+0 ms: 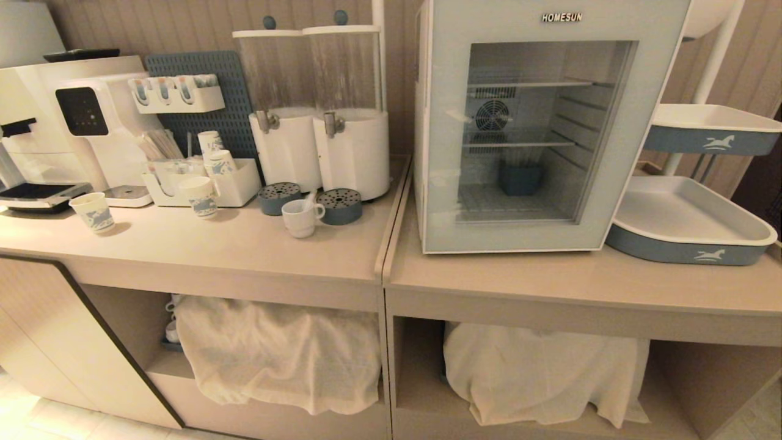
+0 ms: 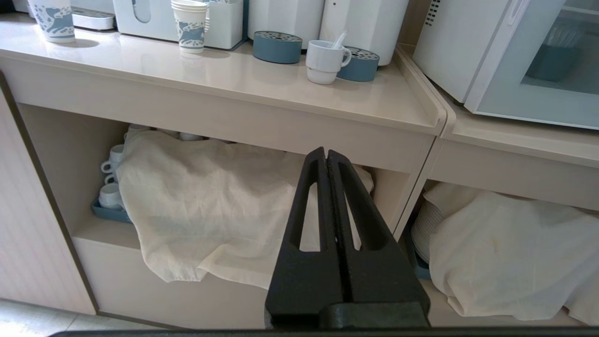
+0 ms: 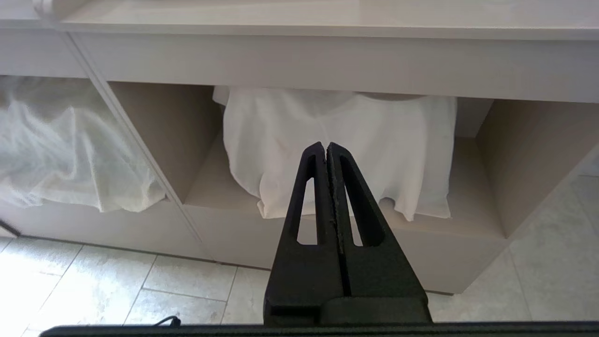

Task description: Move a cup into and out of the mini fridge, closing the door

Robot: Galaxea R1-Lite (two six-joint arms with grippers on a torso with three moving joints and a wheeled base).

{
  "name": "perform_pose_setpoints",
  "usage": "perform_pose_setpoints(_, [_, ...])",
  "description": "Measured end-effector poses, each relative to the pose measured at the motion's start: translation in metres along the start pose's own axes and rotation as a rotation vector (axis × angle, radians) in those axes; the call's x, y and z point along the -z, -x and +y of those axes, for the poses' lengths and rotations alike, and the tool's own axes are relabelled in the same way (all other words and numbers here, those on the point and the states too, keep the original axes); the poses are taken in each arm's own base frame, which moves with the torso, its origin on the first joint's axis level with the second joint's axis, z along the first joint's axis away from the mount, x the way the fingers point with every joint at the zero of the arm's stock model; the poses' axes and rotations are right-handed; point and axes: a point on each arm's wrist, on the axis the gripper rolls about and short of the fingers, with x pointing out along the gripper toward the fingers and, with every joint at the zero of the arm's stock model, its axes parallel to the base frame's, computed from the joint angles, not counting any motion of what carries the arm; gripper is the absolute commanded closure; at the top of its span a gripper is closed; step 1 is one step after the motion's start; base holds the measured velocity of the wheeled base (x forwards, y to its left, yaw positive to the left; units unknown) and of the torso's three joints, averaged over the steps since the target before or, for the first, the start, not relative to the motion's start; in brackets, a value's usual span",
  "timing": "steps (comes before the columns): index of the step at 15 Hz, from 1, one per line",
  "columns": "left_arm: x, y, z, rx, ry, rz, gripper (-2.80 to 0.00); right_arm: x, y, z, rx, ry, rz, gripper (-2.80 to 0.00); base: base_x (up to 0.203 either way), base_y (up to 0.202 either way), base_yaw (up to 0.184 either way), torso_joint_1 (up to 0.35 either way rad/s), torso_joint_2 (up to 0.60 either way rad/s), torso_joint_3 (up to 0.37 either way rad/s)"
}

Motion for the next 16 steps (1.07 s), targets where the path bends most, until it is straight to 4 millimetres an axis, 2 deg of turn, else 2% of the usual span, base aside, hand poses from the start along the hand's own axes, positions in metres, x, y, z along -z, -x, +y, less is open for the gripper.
perform_pose_setpoints(6, [0.0000, 0.0000, 0.0000, 0.000, 0.000, 0.000, 0.00, -0.0002, 0.0001, 0.0000, -0.001, -0.003, -0.002, 0.00, -0.003, 0.024, 0.000, 0.000, 0.00, 0.001])
perform_pose_setpoints(16, [0.0000, 0.0000, 0.0000, 0.001, 0.000, 0.000, 0.00, -0.0001, 0.0001, 0.0000, -0.001, -0.003, -0.003, 0.00, 0.000, 0.187, 0.000, 0.001, 0.00, 0.002])
